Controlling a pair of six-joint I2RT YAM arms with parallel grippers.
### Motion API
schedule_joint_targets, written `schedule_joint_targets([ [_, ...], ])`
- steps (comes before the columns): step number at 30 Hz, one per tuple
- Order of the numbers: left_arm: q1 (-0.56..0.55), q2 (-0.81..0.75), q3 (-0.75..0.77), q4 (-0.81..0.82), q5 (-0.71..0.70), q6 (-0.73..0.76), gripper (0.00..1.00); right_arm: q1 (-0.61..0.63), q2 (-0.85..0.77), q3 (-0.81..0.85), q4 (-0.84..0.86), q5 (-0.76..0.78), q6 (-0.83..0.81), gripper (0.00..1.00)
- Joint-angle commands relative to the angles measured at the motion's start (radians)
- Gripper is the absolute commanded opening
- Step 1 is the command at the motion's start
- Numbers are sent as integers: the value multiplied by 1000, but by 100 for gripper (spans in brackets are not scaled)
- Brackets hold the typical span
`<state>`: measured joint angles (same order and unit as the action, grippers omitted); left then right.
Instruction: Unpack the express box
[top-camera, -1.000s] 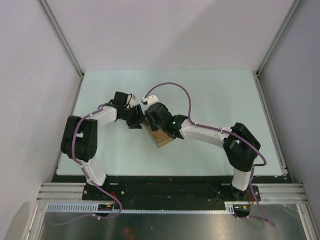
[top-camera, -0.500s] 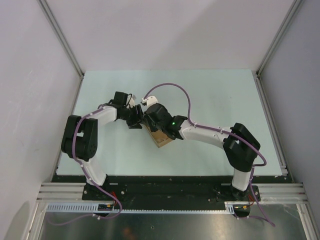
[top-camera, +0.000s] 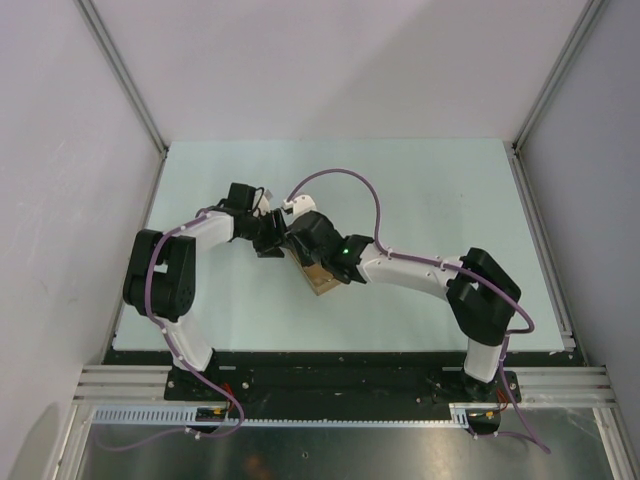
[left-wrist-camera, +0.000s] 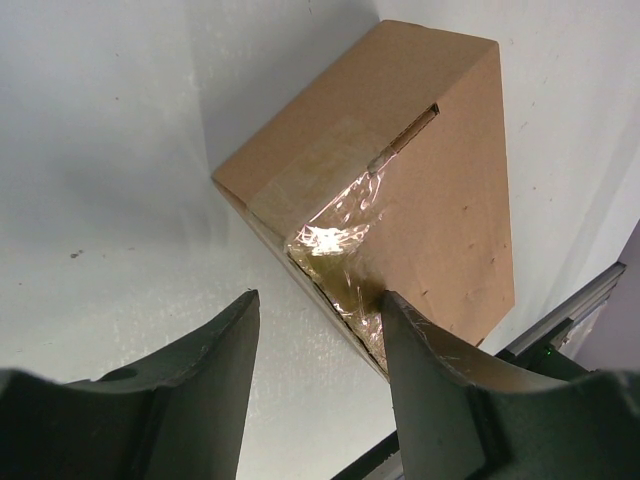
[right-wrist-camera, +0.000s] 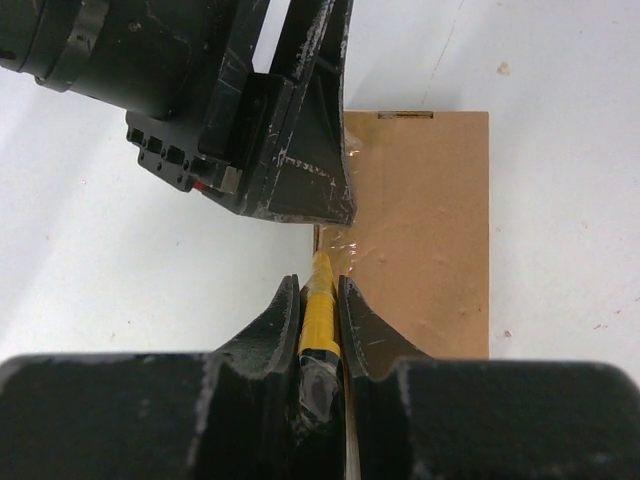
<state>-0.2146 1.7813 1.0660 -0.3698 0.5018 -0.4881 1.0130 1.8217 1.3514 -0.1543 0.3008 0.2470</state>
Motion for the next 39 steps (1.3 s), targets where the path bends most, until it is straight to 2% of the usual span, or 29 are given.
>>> schedule_joint_targets([
  [1, -3, 43, -1, -32, -83, 40, 56, 18, -48, -35, -73, 24, 23, 0],
  [16, -3, 53, 0, -35, -83, 39, 56, 49, -102, -80, -71, 81, 28, 0],
  [25, -3, 55, 6, -34, -74, 39, 52, 16, -117, -80, -1, 67, 8, 0],
  [39, -3, 59, 9, -34, -80, 37, 52, 52, -128, -80, -76, 63, 31, 0],
])
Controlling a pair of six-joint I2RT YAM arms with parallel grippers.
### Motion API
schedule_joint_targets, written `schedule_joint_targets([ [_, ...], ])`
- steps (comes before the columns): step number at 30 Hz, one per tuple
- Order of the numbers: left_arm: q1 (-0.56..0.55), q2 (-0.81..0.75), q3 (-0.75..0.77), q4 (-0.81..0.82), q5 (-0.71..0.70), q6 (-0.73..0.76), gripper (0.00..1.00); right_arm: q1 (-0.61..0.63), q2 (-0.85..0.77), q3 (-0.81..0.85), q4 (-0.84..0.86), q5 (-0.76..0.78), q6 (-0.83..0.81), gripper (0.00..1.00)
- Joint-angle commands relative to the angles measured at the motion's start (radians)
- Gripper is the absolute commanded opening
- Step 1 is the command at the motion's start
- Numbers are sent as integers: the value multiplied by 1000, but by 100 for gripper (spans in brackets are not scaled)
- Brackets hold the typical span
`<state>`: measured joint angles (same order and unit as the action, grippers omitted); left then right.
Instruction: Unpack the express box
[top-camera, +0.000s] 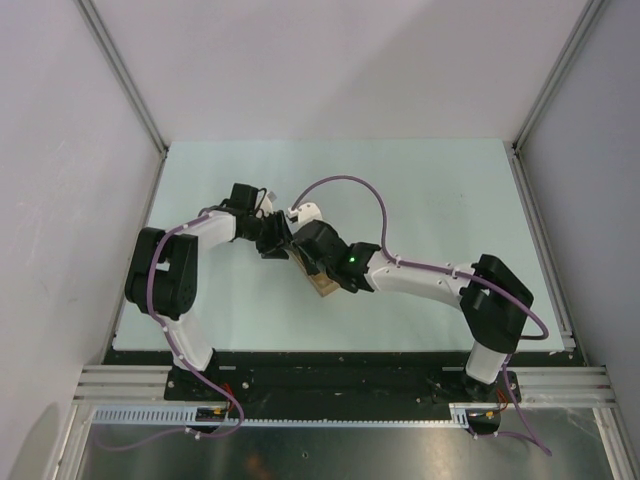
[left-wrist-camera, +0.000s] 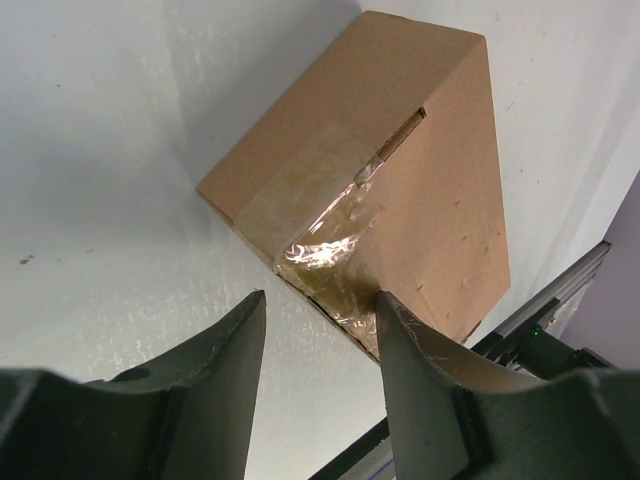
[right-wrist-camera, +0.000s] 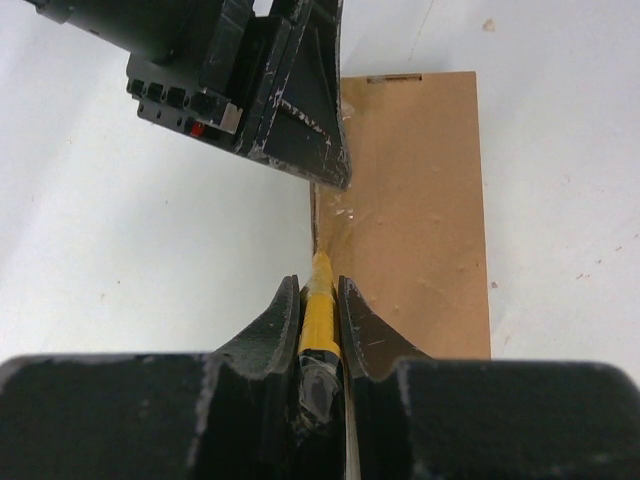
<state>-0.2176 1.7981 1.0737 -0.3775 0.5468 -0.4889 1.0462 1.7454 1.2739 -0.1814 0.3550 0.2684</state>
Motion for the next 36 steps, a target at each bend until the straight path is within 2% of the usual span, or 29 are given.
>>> schedule_joint_targets([
  [1, 0, 46, 2, -26, -123, 38, 52, 21, -53, -2, -50, 15, 9, 0],
  [18, 0, 55, 5, -26, -130, 41, 51, 49, -72, -54, -99, 15, 14, 0],
  [24, 0, 66, 20, -28, -140, 44, 47, 58, -118, -96, -113, -8, -18, 0],
  [32, -2, 83, 55, -41, -185, 52, 36, 67, -170, -159, -151, -51, -49, 0],
  [36, -2, 95, 58, -46, -189, 53, 35, 67, -191, -174, -171, -60, -52, 0],
])
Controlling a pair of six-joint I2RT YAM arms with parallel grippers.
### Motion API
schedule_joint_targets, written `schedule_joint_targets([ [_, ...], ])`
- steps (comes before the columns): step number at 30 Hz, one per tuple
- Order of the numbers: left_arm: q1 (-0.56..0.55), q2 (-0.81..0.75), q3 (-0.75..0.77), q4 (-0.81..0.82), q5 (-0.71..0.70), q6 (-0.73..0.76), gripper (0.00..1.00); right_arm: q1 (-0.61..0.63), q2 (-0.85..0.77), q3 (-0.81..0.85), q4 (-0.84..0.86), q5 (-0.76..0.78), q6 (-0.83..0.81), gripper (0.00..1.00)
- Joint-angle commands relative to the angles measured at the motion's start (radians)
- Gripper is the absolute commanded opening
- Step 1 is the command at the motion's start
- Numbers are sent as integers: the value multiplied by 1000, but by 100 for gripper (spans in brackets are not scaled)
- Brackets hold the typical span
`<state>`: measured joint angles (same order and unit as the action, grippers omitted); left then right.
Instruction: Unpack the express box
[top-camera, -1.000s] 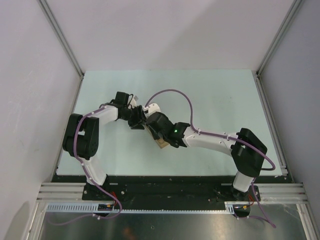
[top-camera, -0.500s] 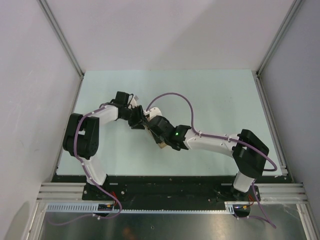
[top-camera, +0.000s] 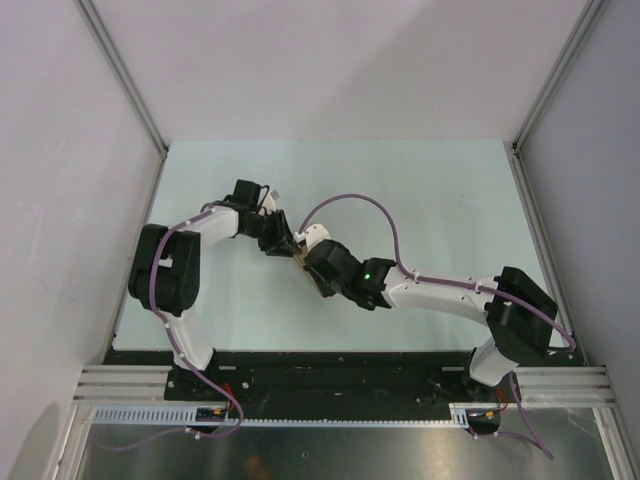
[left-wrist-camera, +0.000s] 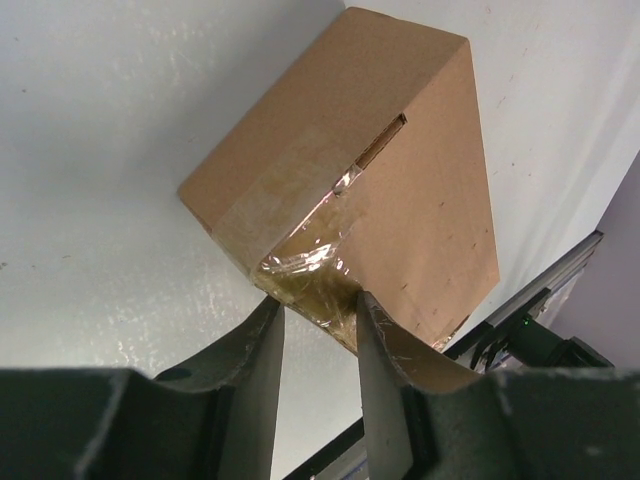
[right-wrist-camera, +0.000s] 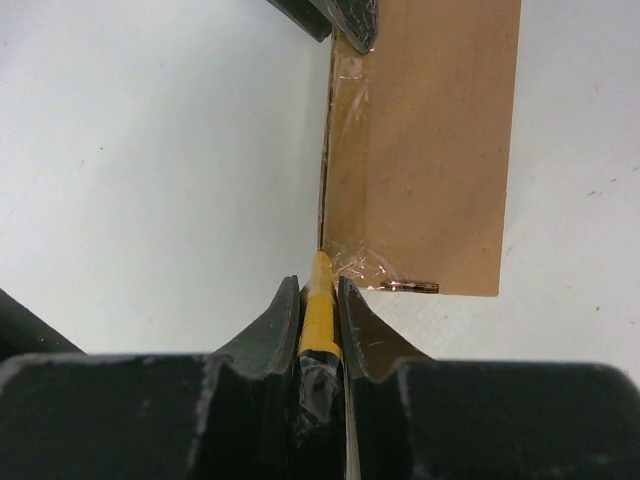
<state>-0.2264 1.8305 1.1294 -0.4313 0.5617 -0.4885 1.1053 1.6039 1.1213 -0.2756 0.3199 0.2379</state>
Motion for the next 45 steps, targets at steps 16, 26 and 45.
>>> schedule_joint_targets([
  [16, 7, 70, 7, 3, -200, 48, 34, 10, -24, -75, -16, -18, 26, 0],
  [26, 7, 44, 4, 3, -175, 41, 38, -4, -93, -22, 33, 30, 5, 0],
  [45, 38, -76, 173, -6, -220, 97, 72, -10, -188, 35, -16, -82, -38, 0],
])
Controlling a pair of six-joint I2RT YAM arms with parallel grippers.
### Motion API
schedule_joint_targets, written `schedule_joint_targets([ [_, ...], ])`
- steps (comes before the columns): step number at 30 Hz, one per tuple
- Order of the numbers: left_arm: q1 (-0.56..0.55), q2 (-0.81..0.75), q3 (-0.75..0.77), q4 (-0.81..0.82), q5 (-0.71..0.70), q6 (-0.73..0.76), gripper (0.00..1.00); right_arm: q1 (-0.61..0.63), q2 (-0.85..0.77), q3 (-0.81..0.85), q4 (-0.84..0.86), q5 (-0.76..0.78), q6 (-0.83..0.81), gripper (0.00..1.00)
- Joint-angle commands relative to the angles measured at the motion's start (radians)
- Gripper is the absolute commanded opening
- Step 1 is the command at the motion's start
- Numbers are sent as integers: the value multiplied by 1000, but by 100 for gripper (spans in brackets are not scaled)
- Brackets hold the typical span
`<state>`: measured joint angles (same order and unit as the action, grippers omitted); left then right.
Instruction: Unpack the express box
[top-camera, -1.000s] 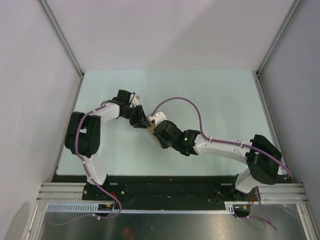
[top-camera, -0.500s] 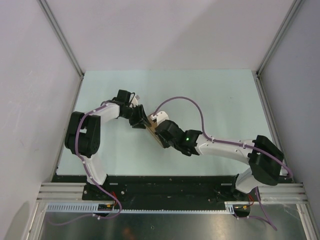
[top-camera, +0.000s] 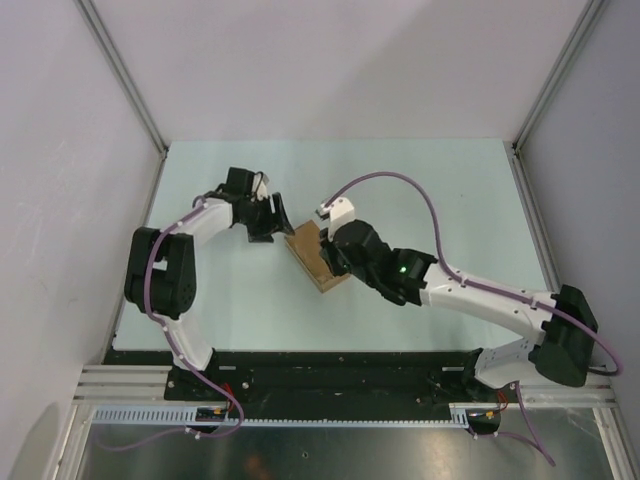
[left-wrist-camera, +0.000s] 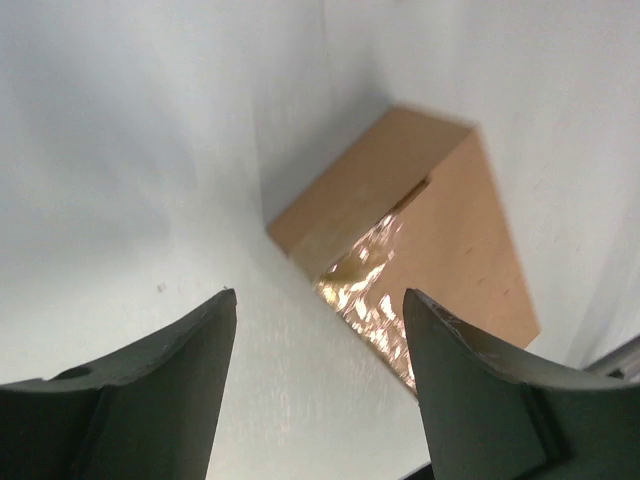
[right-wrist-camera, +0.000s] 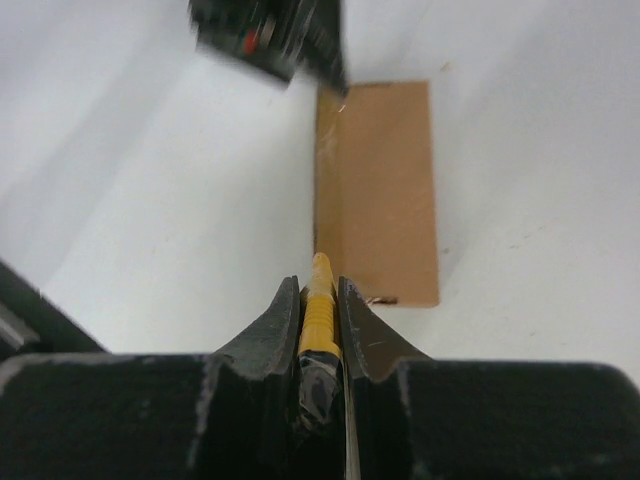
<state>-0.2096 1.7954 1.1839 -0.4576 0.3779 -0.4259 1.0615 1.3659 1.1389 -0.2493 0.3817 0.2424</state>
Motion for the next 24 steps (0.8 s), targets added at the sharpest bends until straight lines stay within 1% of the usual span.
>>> schedule_joint_targets([
  [1, 21, -22, 138, 22, -34, 33, 73, 46, 83, 18, -48, -164, -58, 0],
  [3, 21, -4, 198, 23, -14, 33, 74, 89, 119, 16, -48, -161, -74, 0],
  [5, 21, 44, 262, 23, 7, 33, 75, 104, 172, 16, -35, -118, -66, 0],
  [7, 16, 118, 318, 37, 67, 33, 74, 103, 202, 16, -4, -66, -45, 0],
  [9, 7, 168, 387, 56, 116, 24, 73, 92, 240, 16, 22, -56, -26, 0],
  [13, -45, 240, 453, 106, 142, 53, 74, 78, 294, 16, 44, -29, -5, 0],
  [17, -105, 311, 539, 126, 183, 105, 75, 60, 314, 16, 10, 20, 38, 0],
  [19, -132, 344, 546, 129, 188, 105, 74, 54, 311, 15, -19, 60, 64, 0],
  [21, -145, 366, 553, 129, 188, 78, 69, 46, 303, 13, -39, 80, 78, 0],
  [24, -160, 358, 519, 131, 168, 65, 66, 32, 297, 7, -47, 108, 89, 0],
])
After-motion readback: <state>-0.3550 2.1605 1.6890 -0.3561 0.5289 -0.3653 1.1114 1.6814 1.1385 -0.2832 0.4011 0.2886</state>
